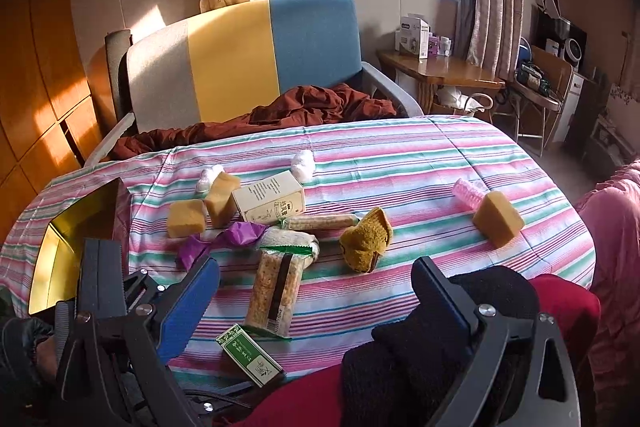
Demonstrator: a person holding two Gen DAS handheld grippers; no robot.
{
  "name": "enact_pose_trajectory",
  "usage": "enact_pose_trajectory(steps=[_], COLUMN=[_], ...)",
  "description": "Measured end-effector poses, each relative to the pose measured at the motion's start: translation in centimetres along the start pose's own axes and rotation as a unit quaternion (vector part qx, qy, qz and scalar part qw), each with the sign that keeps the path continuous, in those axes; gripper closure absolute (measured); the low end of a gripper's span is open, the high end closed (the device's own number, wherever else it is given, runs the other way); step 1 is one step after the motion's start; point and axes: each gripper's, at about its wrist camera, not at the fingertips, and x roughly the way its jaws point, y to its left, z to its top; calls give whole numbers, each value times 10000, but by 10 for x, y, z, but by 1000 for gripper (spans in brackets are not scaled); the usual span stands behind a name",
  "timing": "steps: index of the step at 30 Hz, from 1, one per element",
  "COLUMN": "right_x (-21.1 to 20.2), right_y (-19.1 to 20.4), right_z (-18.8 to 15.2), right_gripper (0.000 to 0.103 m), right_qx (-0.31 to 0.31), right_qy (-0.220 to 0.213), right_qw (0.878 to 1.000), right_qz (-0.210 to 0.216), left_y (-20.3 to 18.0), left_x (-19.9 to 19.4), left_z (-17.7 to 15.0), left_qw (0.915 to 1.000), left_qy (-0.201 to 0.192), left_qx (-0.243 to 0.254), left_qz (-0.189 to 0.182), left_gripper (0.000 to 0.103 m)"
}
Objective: Organize objects
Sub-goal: 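Reach left tool toward green box while right tool reaches toward cracker packet, then grasp green box with left tool while right tool grasps cracker packet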
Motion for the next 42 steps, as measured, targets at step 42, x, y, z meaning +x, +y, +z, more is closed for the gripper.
enact_pose_trajectory(steps=[42], right_x=[168], right_y=[39], right_z=[-20], right_gripper=[33], right_qx=[744], right_qy=[2622], right_qw=[9618], right_qz=[-275], left_y=[68], left_x=[-22], left_z=[-89], left_qw=[9796], left_qy=[-309], left_qx=[-1757], left_qz=[925], left_gripper=[25])
